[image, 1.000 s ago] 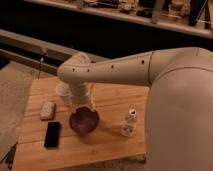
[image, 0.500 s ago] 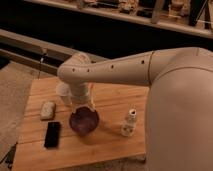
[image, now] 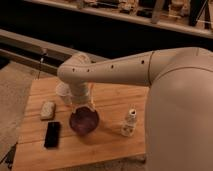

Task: Place the white sponge in the ceramic cup

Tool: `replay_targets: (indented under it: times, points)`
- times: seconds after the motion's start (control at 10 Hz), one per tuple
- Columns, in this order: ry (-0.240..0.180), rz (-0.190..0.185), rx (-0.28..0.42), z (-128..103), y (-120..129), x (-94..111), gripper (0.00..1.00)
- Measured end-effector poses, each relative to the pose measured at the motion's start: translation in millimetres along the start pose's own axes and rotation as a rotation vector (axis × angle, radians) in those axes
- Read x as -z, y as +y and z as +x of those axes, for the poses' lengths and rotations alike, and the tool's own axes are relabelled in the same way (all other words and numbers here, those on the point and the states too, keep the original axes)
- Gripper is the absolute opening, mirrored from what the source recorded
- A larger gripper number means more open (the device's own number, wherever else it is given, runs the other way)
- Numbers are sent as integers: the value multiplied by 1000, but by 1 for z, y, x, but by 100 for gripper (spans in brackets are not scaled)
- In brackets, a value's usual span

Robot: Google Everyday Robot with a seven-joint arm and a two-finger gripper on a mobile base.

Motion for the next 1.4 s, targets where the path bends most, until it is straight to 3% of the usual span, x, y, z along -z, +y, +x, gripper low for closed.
replay_targets:
  times: [0.1,0.5,1.0,1.4]
  points:
    - [-2,-8,17,0,8,3,65]
    - [-26,-77,131,-4,87,2,65]
    - [-60,-93,294,-6,166,-23,65]
    - [-90,-81,367,-25,200,-44,65]
